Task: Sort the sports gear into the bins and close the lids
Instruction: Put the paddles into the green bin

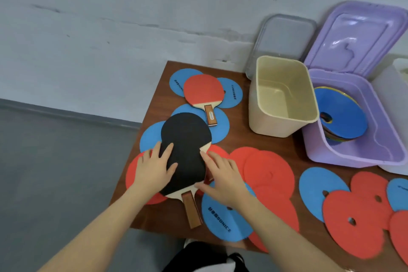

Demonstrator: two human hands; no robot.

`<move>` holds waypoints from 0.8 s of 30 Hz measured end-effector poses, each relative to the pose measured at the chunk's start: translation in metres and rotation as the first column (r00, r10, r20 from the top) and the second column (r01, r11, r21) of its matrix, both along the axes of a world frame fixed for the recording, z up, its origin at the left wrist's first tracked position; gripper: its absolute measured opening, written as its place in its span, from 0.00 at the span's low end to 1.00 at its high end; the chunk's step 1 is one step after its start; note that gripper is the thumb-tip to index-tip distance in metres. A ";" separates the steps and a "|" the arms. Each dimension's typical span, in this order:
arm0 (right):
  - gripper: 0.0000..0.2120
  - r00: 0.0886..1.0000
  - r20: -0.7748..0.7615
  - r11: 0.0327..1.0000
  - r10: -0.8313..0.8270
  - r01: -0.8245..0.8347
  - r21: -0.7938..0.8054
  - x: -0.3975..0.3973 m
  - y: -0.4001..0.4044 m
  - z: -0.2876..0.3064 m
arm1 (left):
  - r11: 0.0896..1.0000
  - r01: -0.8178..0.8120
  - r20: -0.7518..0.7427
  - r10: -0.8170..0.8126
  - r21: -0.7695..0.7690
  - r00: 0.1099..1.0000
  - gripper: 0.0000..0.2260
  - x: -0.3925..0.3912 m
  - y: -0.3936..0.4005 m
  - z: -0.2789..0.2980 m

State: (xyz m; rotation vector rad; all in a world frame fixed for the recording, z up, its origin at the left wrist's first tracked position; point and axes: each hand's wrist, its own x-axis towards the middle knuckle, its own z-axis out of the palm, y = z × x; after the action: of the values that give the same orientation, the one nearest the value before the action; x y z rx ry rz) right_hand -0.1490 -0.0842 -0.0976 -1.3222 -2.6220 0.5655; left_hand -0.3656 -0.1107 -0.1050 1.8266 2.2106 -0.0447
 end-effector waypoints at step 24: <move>0.43 0.987 -0.055 0.986 -0.153 0.149 -0.071 0.034 0.005 -0.017 | 0.957 0.191 0.351 -0.260 0.218 0.900 0.23 0.033 0.017 0.006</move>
State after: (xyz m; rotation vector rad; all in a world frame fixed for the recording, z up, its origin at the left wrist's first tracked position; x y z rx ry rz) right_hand -0.1153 -0.0788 -0.1149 -1.4833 -2.4484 0.6630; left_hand -0.3329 -0.0932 -0.0993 1.9801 1.7782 0.4376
